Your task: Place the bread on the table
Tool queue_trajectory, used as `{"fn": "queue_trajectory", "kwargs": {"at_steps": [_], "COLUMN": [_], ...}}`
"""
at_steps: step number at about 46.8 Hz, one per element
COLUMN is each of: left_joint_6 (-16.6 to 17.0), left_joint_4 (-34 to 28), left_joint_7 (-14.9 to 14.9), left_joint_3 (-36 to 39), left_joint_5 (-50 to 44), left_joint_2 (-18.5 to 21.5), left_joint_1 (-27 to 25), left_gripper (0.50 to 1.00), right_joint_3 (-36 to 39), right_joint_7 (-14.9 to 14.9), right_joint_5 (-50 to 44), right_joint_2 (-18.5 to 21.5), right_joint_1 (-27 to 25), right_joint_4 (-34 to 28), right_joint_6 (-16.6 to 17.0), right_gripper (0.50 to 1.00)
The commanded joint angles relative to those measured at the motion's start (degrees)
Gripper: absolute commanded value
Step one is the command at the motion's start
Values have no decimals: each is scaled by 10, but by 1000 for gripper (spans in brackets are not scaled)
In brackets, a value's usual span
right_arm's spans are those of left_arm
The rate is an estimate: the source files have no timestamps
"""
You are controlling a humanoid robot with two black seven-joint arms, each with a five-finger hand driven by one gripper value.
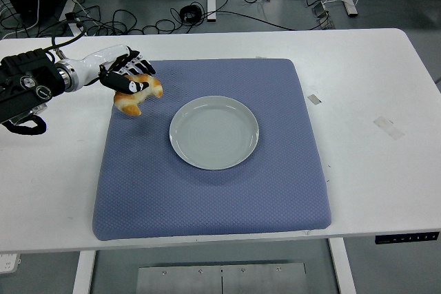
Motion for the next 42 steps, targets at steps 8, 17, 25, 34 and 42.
{"fn": "queue_trajectory", "kwargs": {"at_steps": [8, 17, 25, 34, 42], "left_joint_6": [0, 0, 0, 3, 4], "left_joint_4": [20, 30, 32, 32, 32], "left_joint_7": [0, 0, 0, 0, 0], "left_joint_3": [3, 4, 3, 3, 3], "left_joint_5": [0, -1, -1, -1, -1], "left_joint_2": [-1, -3, -6, -7, -8], "left_joint_1": [13, 21, 27, 34, 36], "left_gripper": [620, 628, 634, 663, 686], "right_joint_3": [0, 0, 0, 0, 0], "right_joint_7": [0, 0, 0, 0, 0], "right_joint_5": [0, 0, 0, 0, 0], "right_joint_2": [0, 0, 0, 0, 0], "right_joint_1": [0, 0, 0, 0, 0], "right_joint_4": [0, 0, 0, 0, 0], "right_joint_6": [0, 0, 0, 0, -1], "right_gripper": [1000, 1000, 1000, 1000, 1000]}}
